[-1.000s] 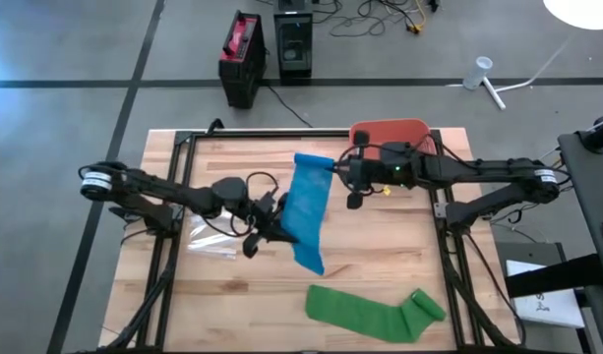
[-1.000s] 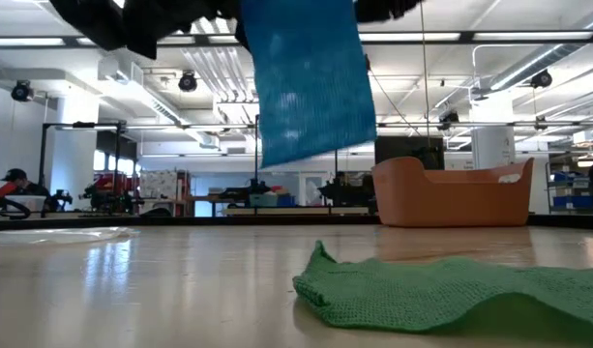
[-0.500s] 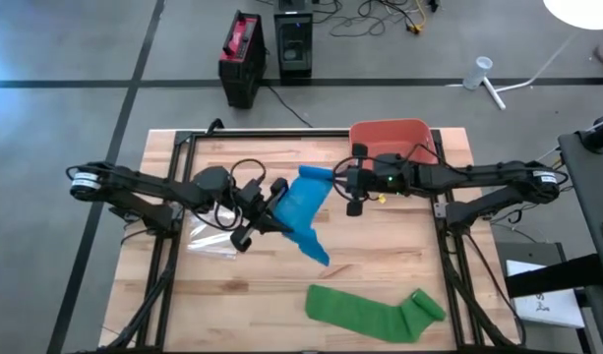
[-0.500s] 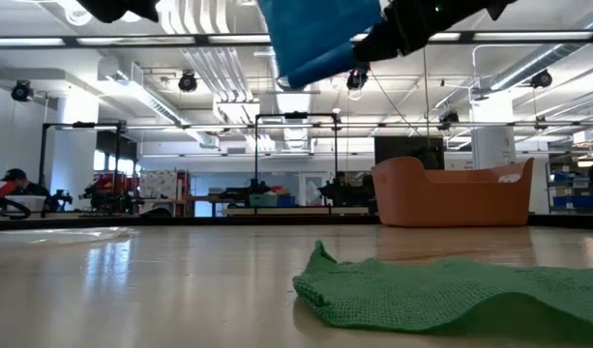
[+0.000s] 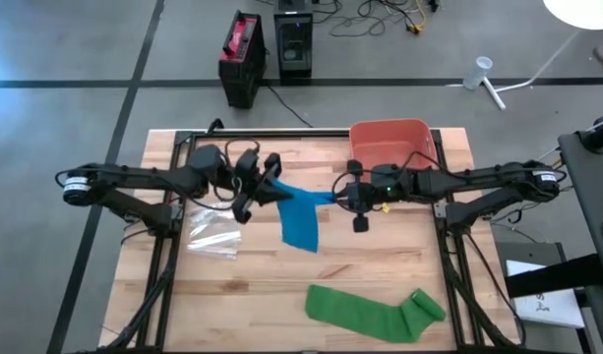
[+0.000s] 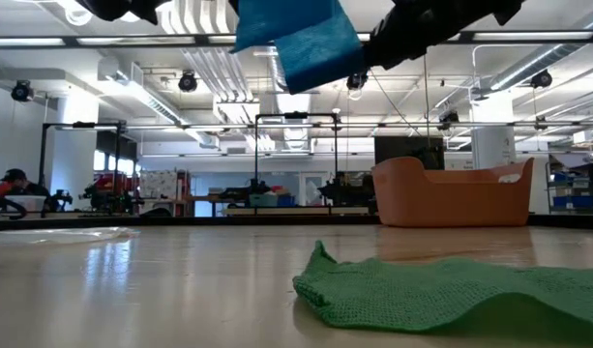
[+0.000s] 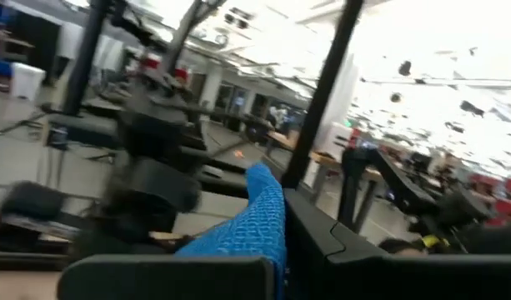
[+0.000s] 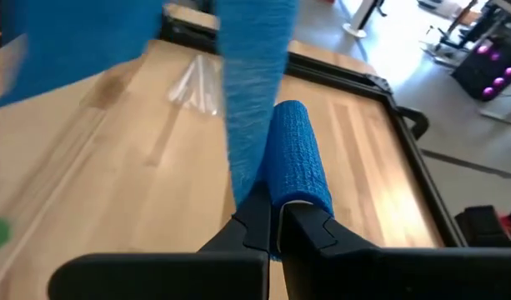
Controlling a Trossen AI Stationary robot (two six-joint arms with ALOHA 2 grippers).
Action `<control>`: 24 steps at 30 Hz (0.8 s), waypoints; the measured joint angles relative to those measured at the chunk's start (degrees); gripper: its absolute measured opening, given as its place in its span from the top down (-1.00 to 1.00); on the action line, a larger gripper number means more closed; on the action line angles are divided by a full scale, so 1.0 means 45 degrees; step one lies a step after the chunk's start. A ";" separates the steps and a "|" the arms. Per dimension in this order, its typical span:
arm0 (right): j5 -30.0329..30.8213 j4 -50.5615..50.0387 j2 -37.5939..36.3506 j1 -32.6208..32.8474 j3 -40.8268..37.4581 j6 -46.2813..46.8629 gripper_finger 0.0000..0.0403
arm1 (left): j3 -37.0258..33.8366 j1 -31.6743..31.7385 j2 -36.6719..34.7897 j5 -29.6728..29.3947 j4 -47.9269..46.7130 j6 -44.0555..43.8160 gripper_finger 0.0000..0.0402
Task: Roll bandage
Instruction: Roll the blue bandage
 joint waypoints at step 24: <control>-0.3112 0.0053 0.0606 0.0616 0.0174 0.1203 0.99 | -0.0033 0.3234 0.0228 0.0298 -0.2397 0.0057 0.56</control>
